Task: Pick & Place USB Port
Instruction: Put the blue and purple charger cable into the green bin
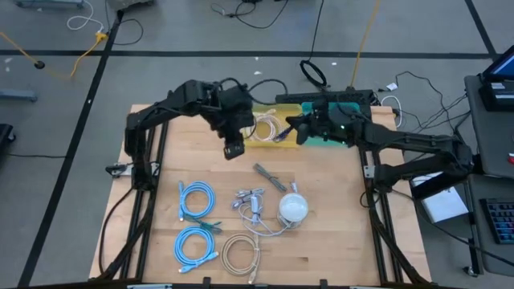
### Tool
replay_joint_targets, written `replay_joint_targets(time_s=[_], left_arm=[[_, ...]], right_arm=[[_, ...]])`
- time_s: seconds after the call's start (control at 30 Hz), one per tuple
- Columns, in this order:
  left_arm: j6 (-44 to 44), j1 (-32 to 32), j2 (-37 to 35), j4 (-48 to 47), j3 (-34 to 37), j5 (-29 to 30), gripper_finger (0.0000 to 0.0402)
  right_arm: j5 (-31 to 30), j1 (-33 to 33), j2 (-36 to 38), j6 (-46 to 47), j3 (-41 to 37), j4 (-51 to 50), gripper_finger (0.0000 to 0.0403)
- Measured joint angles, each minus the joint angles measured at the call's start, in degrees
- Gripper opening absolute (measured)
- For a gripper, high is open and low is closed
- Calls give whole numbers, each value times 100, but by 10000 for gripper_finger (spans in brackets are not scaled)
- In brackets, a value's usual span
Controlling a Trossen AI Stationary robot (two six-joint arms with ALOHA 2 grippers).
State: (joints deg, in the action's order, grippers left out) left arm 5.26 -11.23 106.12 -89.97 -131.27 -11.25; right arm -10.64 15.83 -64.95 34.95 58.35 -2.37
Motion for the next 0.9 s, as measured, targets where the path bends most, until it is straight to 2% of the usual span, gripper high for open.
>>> replay_joint_targets(time_s=[0.1, 0.2, 0.3, 0.47, 0.73, 0.9], left_arm=[[71, 238, -399, 263, 265, -29, 75], [220, 400, -678, 227, 560, 278, 69], [418, 554, -792, 386, 938, 600, 62], [673, 775, -1108, 457, 1424, 703, 52], [885, 1156, -1103, 553, 1976, 880, 51], [1006, 1267, -1050, 749, 2211, 881, 51]], right_arm=[[-314, 429, 12, -293, 30, -1253, 3], [-299, 926, -13, -712, 66, -2275, 3], [-415, 1387, -101, -1159, 84, -2867, 2], [-1027, 2005, -264, -1866, 83, -3621, 2], [-1060, 2213, -674, -3897, 84, -3970, 1], [-1649, 2123, -1178, -5140, 77, -4894, 1]])
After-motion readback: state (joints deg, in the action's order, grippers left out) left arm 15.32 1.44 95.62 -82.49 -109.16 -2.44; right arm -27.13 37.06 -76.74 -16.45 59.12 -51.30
